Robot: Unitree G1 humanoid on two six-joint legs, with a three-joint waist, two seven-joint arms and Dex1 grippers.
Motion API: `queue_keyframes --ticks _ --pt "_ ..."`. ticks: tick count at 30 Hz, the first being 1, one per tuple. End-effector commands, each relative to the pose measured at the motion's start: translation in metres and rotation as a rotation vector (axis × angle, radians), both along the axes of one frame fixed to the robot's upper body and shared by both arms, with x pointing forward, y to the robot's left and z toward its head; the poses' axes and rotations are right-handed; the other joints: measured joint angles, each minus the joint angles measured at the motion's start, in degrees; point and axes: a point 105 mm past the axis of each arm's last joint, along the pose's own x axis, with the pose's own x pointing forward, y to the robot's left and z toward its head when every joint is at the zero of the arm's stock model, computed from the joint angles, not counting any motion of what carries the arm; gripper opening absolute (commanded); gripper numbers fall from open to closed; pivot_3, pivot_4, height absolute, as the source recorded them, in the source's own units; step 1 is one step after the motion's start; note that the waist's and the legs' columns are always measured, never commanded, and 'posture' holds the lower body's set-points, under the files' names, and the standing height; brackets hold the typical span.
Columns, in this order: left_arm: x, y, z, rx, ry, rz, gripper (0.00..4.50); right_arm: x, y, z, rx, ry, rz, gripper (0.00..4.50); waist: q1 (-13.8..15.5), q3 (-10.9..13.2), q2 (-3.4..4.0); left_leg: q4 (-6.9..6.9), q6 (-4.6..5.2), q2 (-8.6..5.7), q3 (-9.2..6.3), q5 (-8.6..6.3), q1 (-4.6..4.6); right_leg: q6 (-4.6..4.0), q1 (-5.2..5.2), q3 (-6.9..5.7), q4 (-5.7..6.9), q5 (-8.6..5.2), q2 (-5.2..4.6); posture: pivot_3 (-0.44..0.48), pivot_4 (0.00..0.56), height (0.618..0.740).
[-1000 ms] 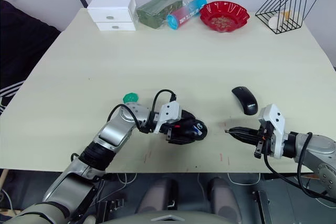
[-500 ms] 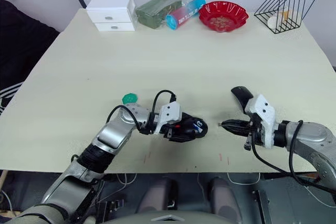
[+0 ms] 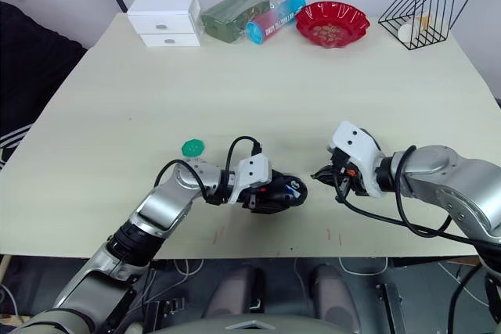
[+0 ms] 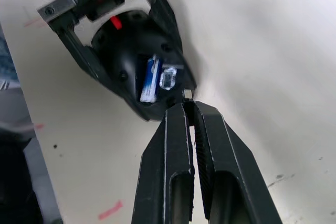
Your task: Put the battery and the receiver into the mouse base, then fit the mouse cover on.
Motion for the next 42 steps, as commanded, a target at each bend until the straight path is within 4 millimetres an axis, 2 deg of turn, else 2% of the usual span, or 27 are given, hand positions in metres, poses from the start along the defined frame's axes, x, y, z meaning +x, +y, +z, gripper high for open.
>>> queue_keyframes --ticks 1,5,10,19,38,42 --pt "-0.001 0.000 -0.004 0.010 0.008 0.013 3.02 -0.002 0.007 0.001 -0.089 0.037 -0.003 0.00 0.0 0.0 0.00 0.00 0.00 0.00 -0.01 0.00 0.01 -0.01 0.00 -0.01 0.02 0.00 0.00 0.000 0.150 0.740" --pt "-0.001 0.002 -0.006 0.016 0.007 0.017 3.02 0.001 0.021 0.008 -0.103 0.047 -0.007 0.00 0.0 0.0 0.01 0.00 0.00 0.00 -0.05 0.00 -0.02 -0.01 0.00 -0.05 0.01 0.01 -0.01 0.000 0.150 0.740" --pt "0.000 0.002 -0.008 0.016 0.008 0.023 3.02 0.004 0.029 0.009 -0.118 0.039 0.000 0.00 0.0 0.0 0.01 0.00 0.00 0.00 -0.06 0.00 -0.02 -0.01 0.00 -0.08 0.01 0.01 -0.02 0.000 0.150 0.740" --pt "-0.001 0.001 -0.010 0.019 0.024 0.026 3.02 0.009 0.034 0.007 -0.192 0.038 0.011 0.00 -0.1 0.0 0.01 0.00 0.00 0.00 -0.07 0.00 -0.01 -0.01 0.00 -0.09 0.02 0.01 -0.03 0.000 0.150 0.740" --pt "-0.001 -0.003 -0.017 0.053 0.011 -0.006 3.02 0.015 0.044 0.000 -0.371 0.151 0.048 0.00 0.0 0.0 0.02 0.00 0.01 0.01 -0.13 -0.01 -0.05 -0.01 0.01 -0.20 0.00 0.01 -0.12 0.000 0.150 0.740" --pt "-0.001 -0.004 -0.018 0.053 0.005 -0.003 3.02 0.024 0.049 0.003 -0.381 0.149 0.021 0.00 -0.1 0.0 0.03 0.00 0.01 0.01 -0.13 -0.01 -0.07 -0.02 0.01 -0.21 0.00 0.01 -0.13 0.000 0.150 0.740"
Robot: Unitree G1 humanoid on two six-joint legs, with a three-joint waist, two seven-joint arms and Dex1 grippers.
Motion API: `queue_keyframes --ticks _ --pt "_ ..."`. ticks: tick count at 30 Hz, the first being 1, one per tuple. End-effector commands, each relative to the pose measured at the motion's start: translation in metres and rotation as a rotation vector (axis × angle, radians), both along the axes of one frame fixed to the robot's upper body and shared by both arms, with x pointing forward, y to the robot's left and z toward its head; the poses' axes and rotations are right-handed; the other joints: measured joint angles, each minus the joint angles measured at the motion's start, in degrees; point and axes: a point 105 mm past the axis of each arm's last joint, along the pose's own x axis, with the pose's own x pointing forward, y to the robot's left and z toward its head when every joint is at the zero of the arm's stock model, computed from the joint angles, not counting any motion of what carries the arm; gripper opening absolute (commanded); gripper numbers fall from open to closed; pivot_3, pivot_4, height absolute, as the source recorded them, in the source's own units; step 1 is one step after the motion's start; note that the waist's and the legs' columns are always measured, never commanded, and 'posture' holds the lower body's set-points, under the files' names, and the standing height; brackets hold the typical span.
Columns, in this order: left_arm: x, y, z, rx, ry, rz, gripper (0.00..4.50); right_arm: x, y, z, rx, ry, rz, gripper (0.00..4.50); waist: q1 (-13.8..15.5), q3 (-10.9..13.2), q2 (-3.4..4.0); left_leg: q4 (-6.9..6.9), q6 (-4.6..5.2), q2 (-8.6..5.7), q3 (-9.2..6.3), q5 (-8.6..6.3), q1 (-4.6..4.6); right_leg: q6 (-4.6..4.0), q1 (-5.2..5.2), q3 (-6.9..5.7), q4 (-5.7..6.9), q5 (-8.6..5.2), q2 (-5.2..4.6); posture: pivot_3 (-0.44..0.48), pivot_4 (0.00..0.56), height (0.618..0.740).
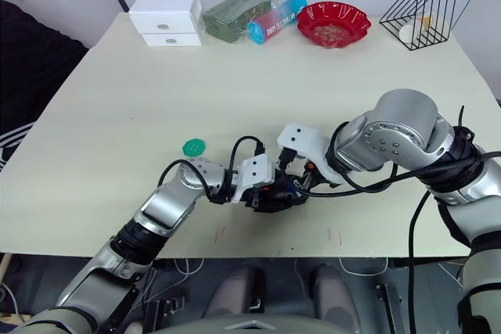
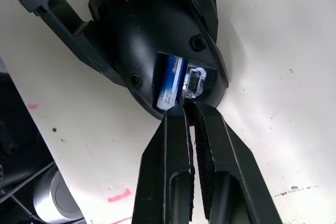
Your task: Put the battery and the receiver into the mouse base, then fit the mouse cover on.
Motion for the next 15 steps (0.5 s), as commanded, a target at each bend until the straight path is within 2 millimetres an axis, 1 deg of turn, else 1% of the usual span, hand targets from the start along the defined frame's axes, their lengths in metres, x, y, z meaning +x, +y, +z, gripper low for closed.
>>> queue_keyframes --ticks 1,10,15 --pt "-0.0032 0.0011 -0.0160 0.050 0.029 0.011 3.02 0.0060 0.0055 0.0084 -0.004 -0.019 -0.008 0.00 -0.1 0.0 0.01 0.00 0.00 0.00 0.01 0.00 0.00 0.00 -0.01 0.01 0.00 0.00 0.00 0.000 0.150 0.740" --pt "-0.0073 -0.0012 -0.0178 0.048 0.036 0.007 3.02 0.0086 0.0068 0.0045 -0.016 -0.002 -0.036 0.00 0.0 0.0 0.01 0.00 0.01 0.02 -0.06 0.00 -0.05 0.00 0.00 -0.08 -0.03 0.00 -0.05 0.000 0.150 0.740" --pt "-0.0048 -0.0008 -0.0172 0.043 0.035 0.023 3.02 0.0038 0.0079 -0.0004 -0.017 0.031 -0.029 0.00 0.0 0.0 0.01 0.00 0.01 0.02 -0.07 -0.01 -0.05 0.00 0.00 -0.09 -0.04 0.00 -0.05 0.000 0.150 0.740"
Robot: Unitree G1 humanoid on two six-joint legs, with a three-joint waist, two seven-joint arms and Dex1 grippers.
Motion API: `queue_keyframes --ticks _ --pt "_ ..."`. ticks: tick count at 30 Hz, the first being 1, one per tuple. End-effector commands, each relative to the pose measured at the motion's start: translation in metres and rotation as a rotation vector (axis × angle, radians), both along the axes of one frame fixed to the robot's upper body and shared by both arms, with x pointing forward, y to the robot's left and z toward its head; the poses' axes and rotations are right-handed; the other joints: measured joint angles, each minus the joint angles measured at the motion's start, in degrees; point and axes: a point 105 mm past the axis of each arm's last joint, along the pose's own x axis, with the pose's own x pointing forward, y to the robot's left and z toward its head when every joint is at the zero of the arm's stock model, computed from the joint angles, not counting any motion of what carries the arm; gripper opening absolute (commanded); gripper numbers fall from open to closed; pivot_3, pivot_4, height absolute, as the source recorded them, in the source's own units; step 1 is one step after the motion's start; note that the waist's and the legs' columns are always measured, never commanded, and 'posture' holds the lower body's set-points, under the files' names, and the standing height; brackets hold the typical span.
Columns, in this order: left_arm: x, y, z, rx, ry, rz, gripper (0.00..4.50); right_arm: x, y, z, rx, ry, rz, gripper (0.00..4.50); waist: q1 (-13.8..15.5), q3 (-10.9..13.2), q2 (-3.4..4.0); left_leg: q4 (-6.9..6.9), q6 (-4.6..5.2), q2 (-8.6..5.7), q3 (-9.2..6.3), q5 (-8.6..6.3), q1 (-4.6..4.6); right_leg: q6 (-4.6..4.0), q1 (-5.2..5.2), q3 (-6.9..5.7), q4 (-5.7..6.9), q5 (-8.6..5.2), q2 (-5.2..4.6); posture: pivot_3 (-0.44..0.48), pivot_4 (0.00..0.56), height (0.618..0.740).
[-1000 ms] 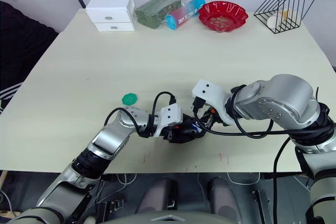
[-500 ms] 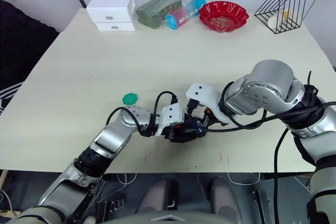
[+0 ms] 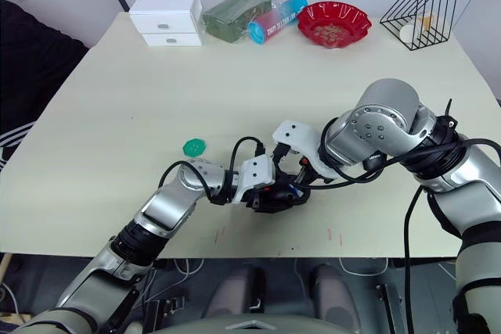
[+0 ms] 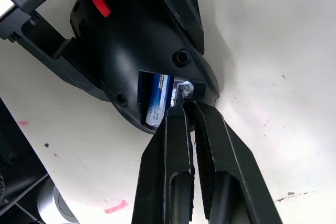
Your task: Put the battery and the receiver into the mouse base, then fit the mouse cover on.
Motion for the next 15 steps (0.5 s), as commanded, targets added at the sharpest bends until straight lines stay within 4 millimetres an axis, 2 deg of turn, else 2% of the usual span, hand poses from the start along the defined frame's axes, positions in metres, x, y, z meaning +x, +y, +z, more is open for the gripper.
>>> queue_keyframes --ticks 1,15 --pt "-0.0032 0.0019 -0.0157 0.046 0.037 0.020 3.02 -0.0022 0.0023 0.0018 -0.003 -0.001 0.012 0.00 0.0 0.0 0.00 0.00 0.00 0.00 0.00 0.00 0.00 0.00 0.00 0.00 0.00 0.00 0.00 0.000 0.150 0.740" --pt "-0.0085 0.0006 -0.0174 0.047 0.046 0.009 3.02 0.0029 0.0013 -0.0075 -0.047 -0.027 -0.012 0.00 -0.1 0.0 0.01 0.00 0.01 0.02 -0.02 0.00 0.00 0.00 0.01 -0.02 -0.01 0.00 -0.01 0.000 0.150 0.740"
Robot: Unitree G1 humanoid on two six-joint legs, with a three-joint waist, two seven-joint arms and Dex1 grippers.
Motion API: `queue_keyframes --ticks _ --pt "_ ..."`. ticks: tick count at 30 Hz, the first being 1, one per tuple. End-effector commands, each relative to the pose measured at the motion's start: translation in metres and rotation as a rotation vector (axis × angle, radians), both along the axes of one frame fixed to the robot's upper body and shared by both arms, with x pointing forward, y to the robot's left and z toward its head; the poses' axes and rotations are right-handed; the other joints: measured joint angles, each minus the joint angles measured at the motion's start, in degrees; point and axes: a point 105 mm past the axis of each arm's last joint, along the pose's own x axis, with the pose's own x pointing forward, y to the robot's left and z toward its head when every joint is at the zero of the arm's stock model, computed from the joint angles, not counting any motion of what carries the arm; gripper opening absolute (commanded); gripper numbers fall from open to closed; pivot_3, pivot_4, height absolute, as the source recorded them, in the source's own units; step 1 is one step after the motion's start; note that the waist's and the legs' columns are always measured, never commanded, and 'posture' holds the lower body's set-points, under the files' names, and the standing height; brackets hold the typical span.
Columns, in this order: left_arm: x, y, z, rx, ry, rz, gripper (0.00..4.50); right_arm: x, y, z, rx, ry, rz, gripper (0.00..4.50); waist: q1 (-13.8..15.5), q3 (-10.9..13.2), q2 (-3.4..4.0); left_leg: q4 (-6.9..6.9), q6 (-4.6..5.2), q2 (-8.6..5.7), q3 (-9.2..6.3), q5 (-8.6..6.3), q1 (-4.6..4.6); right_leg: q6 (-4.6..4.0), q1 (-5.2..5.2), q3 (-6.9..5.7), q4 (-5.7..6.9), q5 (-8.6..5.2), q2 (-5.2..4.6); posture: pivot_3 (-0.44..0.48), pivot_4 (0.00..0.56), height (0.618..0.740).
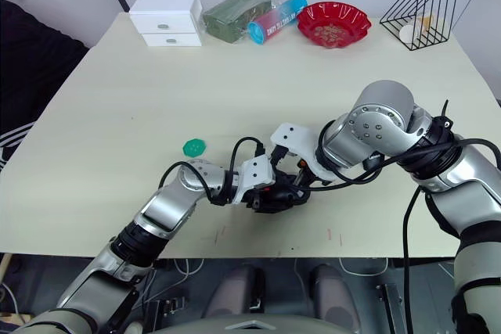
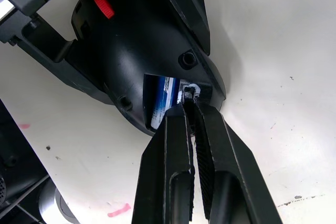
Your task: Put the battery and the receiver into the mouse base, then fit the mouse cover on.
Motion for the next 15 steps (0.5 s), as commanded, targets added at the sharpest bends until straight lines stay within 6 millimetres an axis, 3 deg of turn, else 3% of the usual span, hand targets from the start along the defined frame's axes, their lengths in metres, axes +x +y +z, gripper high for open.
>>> queue_keyframes --ticks 1,15 --pt "-0.0074 0.0007 -0.0167 0.048 0.043 0.003 3.02 0.0027 -0.0002 -0.0035 -0.029 -0.021 -0.005 0.00 0.0 0.0 0.01 0.00 0.00 0.00 0.00 0.00 0.01 0.00 0.00 0.00 0.00 0.00 0.00 0.000 0.150 0.740" --pt "-0.0103 0.0012 -0.0179 0.049 0.055 0.011 3.02 0.0034 -0.0027 -0.0079 -0.053 -0.005 -0.011 0.00 -0.1 0.0 0.01 0.00 0.00 0.02 -0.02 0.00 0.01 0.00 0.00 -0.01 -0.01 0.00 0.00 0.000 0.150 0.740"
